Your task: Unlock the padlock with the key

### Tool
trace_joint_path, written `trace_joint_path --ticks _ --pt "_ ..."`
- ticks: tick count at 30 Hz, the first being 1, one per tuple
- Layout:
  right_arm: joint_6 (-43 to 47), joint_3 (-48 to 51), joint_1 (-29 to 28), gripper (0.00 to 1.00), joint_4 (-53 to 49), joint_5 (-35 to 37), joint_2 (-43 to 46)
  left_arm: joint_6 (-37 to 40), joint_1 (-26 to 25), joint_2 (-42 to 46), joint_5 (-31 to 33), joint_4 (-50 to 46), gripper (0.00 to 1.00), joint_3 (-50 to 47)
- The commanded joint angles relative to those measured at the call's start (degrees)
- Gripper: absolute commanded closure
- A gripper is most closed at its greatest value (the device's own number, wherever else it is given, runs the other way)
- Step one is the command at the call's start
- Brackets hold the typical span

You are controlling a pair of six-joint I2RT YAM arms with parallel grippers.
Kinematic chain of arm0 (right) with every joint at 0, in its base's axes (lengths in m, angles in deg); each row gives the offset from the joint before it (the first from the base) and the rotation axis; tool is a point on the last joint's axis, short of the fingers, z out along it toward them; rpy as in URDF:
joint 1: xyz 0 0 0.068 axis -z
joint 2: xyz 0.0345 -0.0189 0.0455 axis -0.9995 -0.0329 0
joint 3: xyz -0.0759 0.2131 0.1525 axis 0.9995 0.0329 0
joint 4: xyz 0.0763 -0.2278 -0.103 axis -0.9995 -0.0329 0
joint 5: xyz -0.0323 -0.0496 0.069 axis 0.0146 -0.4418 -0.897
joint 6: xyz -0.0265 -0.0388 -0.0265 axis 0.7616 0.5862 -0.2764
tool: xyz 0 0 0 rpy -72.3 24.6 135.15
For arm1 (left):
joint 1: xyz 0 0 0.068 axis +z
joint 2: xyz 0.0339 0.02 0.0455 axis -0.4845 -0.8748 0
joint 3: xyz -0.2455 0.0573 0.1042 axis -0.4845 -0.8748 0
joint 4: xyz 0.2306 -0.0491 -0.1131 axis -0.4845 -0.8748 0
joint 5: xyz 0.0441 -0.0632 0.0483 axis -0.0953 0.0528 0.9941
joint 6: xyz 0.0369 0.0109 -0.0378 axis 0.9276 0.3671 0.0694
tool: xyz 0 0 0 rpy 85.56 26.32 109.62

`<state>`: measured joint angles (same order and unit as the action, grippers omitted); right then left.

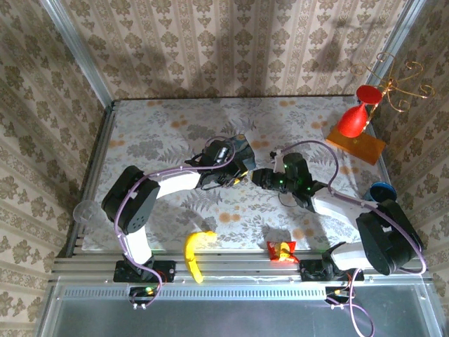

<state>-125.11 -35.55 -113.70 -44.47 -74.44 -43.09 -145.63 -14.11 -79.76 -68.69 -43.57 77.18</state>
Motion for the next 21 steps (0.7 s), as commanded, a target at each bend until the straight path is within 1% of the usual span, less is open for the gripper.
trace_joint_path --ticks 1,10,18,21 --pt "-2.1 0.4 -0.7 0.77 4.9 -1.1 -1.7 -2.4 -0.1 0.6 -3.9 -0.5 1.00 -1.1" --pt "-2.3 -1.6 -1.6 0.79 6.6 -0.8 -7.2 -2.4 -0.1 0.9 -3.8 -0.4 1.00 -1.5" --pt "-2.7 -0.9 -1.7 0.80 7.2 -0.3 -7.5 -2.5 -0.1 0.9 -3.8 0.3 1.00 -1.5" --pt "-3.8 -0.4 -1.7 0.82 9.1 -0.5 -7.9 -2.5 -0.1 0.8 -3.9 0.5 1.00 -1.5"
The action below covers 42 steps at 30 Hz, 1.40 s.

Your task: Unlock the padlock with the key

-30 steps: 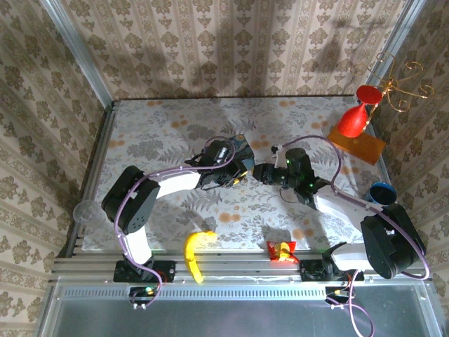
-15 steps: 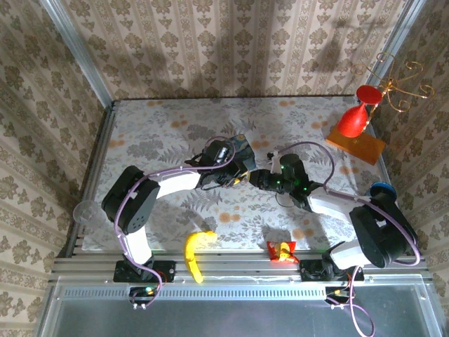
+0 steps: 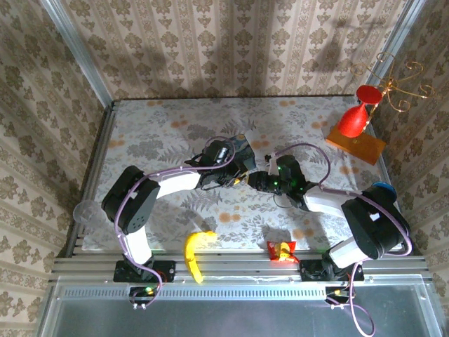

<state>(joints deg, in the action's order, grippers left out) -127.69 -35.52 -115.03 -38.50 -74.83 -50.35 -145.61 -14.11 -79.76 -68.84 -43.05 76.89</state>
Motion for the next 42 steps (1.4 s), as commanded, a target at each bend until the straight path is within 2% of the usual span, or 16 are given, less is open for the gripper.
trace_joint_path --ticks 1,14,18,23,30,42 --pt "-1.6 -0.4 -0.3 0.83 3.9 -0.3 -1.0 -2.6 -0.1 0.7 -3.8 0.0 1.00 -1.3" --pt "-2.8 0.4 -0.3 0.82 5.6 1.4 -1.9 -2.8 0.0 1.1 -3.8 0.3 1.00 -1.4" --pt "-2.3 1.5 -0.3 0.76 3.4 4.3 0.6 -2.7 0.0 1.1 -3.8 0.3 1.00 -1.5" --pt "-2.1 1.9 -0.3 0.79 2.5 4.2 2.0 -2.8 -0.1 1.2 -3.8 0.3 1.00 -1.7" --pt "-3.3 1.8 -0.9 0.82 5.3 2.8 -0.4 -2.8 0.0 1.3 -3.7 0.6 1.00 -1.7" --pt "-3.5 2.2 -1.3 0.81 5.3 3.5 -1.2 -3.0 -0.1 1.4 -3.4 0.5 1.00 -1.4"
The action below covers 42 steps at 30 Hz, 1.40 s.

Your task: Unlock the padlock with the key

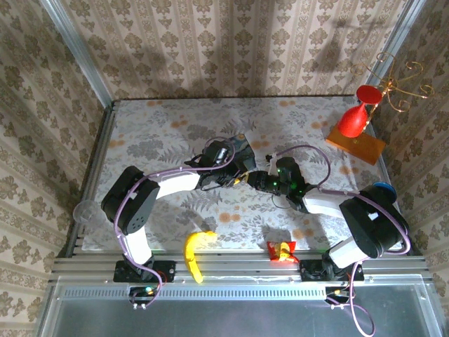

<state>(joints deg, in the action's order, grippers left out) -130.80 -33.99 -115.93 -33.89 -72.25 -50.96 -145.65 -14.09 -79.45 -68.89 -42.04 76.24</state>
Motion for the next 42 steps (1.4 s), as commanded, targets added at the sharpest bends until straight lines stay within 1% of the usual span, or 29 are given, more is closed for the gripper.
trace_joint_path --ticks 1,3,14,19,24,32,35,39,42 --pt "-0.4 0.7 -0.4 0.81 0.6 1.1 -0.6 -2.9 0.0 1.1 -3.4 -0.5 1.00 -0.8" --pt "-0.5 1.0 -0.4 0.79 0.6 1.4 -0.5 -2.9 -0.1 1.1 -3.4 -0.5 1.00 -0.8" --pt "-0.7 0.6 -0.8 0.79 1.2 0.7 -1.8 -2.8 -0.1 1.1 -3.5 -0.8 1.00 -0.4" --pt "-0.9 0.1 -1.0 0.86 2.3 0.0 -2.6 -2.8 -0.1 1.0 -3.6 -0.9 1.00 -0.3" --pt "-0.9 -0.4 -1.1 0.97 2.6 0.0 -2.7 -2.4 -0.2 1.0 -3.8 -1.3 1.00 0.1" --pt "-1.2 -2.4 -0.9 1.00 3.0 -0.4 -3.3 -1.9 -0.4 1.0 -4.5 -1.6 1.00 -0.3" --pt "-4.7 -2.6 -0.2 1.00 7.0 -2.0 -4.8 -1.2 -0.8 1.0 -4.8 -1.7 1.00 0.0" --pt "-15.0 -2.0 0.9 1.00 16.2 -5.4 -8.1 -0.9 -1.0 1.2 -4.7 -1.2 1.00 0.0" --pt "-22.3 -1.2 1.0 1.00 22.2 -6.2 -10.7 -0.8 -1.1 1.5 -4.6 -0.9 1.00 0.0"
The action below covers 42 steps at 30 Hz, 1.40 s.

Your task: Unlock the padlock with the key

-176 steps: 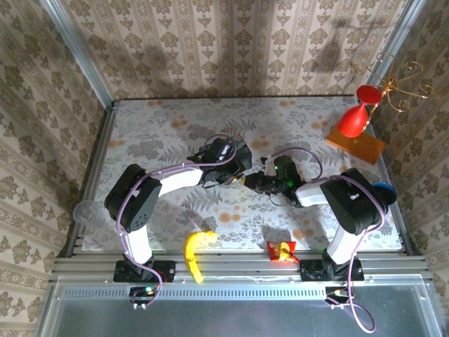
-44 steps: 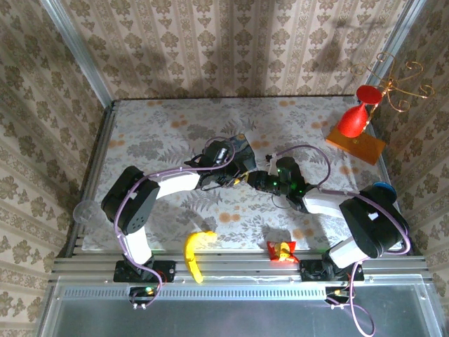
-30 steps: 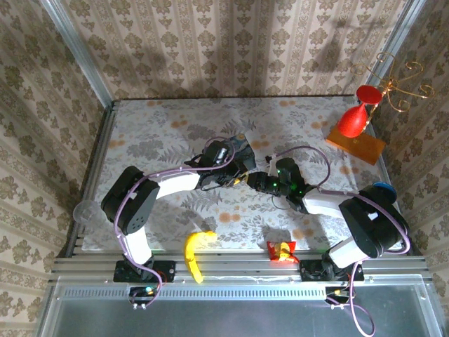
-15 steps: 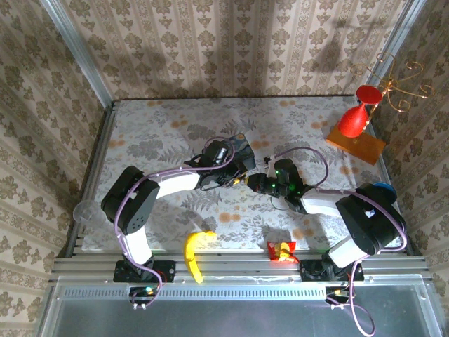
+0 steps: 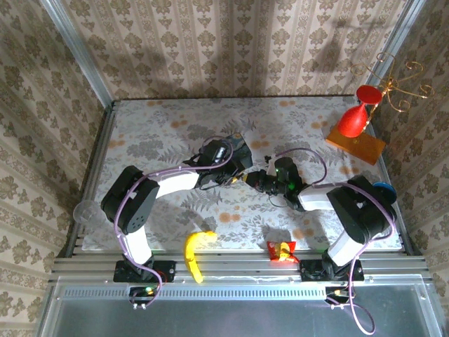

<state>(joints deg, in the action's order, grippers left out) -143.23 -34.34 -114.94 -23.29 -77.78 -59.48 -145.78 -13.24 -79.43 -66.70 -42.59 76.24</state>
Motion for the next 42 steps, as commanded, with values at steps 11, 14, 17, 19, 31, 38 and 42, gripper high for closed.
trace_joint_path --ticks 11,14,17,19,31,38,42 --pt "-30.6 0.4 0.1 1.00 34.4 -1.1 -14.5 -0.3 -2.2 1.7 -6.8 0.8 1.00 0.2" --pt "-31.0 0.1 0.0 1.00 34.4 -0.9 -13.9 -0.1 -2.2 1.9 -6.6 0.9 1.00 0.1" --pt "-33.3 -0.1 0.0 1.00 34.4 -0.7 -13.2 -0.3 -2.2 1.8 -6.6 1.6 1.00 0.0" --pt "-35.9 -0.2 0.1 1.00 34.4 -0.4 -13.3 -0.3 -2.2 1.8 -6.6 2.3 1.00 0.0" --pt "-49.3 -1.4 -0.2 1.00 34.8 -1.4 -16.1 -1.1 -2.3 1.8 -6.6 4.2 1.00 -0.9" --pt "-54.8 -3.5 -0.8 1.00 35.2 -2.1 -18.0 -1.5 -2.3 1.4 -6.6 5.2 1.00 -0.9" --pt "-56.8 -4.6 -1.5 1.00 35.2 -1.7 -18.9 -1.4 -2.3 1.5 -6.5 5.3 1.00 -0.7"
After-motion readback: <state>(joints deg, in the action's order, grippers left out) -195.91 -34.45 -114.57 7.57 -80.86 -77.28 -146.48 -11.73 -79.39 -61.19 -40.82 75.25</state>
